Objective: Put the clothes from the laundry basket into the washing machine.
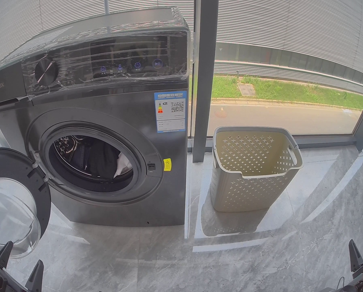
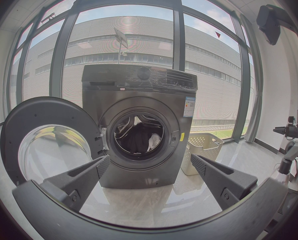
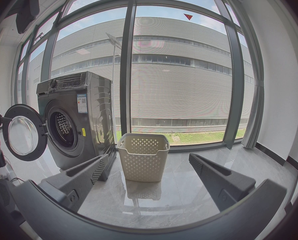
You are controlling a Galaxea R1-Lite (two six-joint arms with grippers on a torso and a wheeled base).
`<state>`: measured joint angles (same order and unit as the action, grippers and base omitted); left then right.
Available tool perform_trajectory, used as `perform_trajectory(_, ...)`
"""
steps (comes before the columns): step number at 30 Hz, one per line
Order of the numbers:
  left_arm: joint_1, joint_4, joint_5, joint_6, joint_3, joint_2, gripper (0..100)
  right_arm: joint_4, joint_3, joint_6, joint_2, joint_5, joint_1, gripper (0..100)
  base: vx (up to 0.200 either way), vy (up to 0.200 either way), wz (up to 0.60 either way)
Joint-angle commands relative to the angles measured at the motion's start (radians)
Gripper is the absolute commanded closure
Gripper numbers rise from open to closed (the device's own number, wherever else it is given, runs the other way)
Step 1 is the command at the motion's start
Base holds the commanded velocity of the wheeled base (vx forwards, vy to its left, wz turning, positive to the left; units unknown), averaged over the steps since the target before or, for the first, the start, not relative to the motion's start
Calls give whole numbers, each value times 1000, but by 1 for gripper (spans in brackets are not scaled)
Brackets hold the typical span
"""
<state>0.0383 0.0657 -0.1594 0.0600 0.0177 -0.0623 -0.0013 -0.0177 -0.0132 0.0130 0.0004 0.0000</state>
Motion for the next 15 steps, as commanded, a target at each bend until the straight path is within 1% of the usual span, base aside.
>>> perform_trajectory(1,0,0,0,0,-18,-7,0,0,16,-1,-8,1,0,0,0,-200,0)
perform_trajectory(15,0,0,0,-2,-18,-7,0,0,16,-1,-8,1,0,0,0,-200,0)
